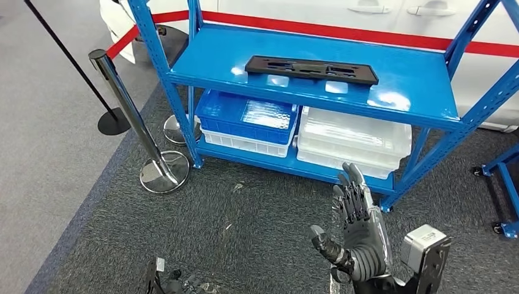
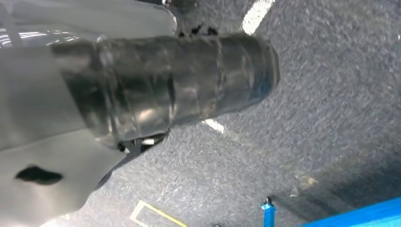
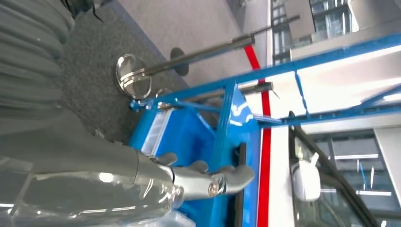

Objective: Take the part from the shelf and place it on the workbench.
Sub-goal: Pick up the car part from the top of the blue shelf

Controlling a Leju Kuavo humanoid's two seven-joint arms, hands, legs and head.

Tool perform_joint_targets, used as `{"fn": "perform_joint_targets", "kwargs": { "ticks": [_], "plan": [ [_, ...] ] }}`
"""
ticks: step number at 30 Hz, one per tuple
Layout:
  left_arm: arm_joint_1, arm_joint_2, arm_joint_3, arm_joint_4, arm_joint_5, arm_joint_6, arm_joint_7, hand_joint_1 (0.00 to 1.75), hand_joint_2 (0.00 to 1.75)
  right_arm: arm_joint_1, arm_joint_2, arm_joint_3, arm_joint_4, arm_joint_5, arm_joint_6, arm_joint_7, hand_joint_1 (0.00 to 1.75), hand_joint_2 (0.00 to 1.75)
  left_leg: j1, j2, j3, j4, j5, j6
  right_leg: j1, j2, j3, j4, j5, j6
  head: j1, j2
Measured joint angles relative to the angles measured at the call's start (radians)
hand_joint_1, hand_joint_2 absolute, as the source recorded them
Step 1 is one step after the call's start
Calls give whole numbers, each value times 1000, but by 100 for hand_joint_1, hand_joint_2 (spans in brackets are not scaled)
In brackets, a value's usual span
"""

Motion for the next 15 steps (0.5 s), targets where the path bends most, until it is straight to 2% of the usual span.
{"fn": "perform_joint_targets", "kwargs": {
  "ticks": [1,3,4,5,6,7,8,10,11,12,14,15],
  "plan": [
    [-1,0,0,0,0,0,0,0,0,0,0,0,-1,-5,3,-6,0,0,2,2,-26,45,-16,-5,-1,0,8,-2,-5,-5,0,0],
    [0,0,-1,0,-1,1,0,0,0,1,0,0,-2,-21,10,-26,0,0,4,5,-106,163,-60,-15,1,0,21,-3,-18,-10,-1,0],
    [2,0,-2,0,-1,1,1,0,0,3,0,0,-2,-29,14,-36,0,0,6,5,-143,203,-76,-18,1,1,29,-3,-26,-11,0,0],
    [3,0,-2,0,-2,2,1,0,0,4,0,0,-2,-34,16,-44,0,0,6,6,-168,216,-78,-19,1,2,38,-3,-35,-11,-1,0],
    [4,0,-3,0,-2,3,1,0,0,5,0,0,-2,-37,17,-48,0,0,7,6,-176,194,-59,-17,2,3,51,-3,-45,-10,-1,0],
    [5,0,-3,0,-2,4,1,0,0,6,0,0,-2,-39,17,-50,0,0,6,6,-170,143,-17,-13,2,4,66,-3,-56,-9,-1,0],
    [6,0,-3,1,-3,5,1,0,0,6,0,0,-2,-41,17,-51,0,0,4,8,-161,79,41,-6,2,5,78,-4,-67,-7,0,0],
    [6,3,-3,2,-4,6,1,0,0,7,0,0,-2,-44,17,-52,0,0,-6,9,-146,-10,110,9,1,6,96,-7,-84,2,1,0],
    [7,4,-3,3,-5,6,2,0,0,8,0,0,-2,-46,18,-52,0,0,-10,10,-144,-27,122,16,2,7,100,-8,-89,7,2,0],
    [8,5,-3,3,-7,6,2,0,0,8,0,0,-2,-47,19,-53,0,0,-12,9,-139,-32,115,21,3,8,107,-10,-89,13,2,0],
    [10,5,-4,3,-10,7,4,0,0,7,0,0,-4,-47,21,-57,0,0,-8,8,-116,-53,122,31,4,6,111,-1,-91,21,2,0],
    [10,5,-4,3,-11,6,4,0,0,6,0,0,-4,-47,23,-59,0,0,-6,8,-101,-62,120,36,4,5,102,21,-94,24,3,0]
  ]
}}
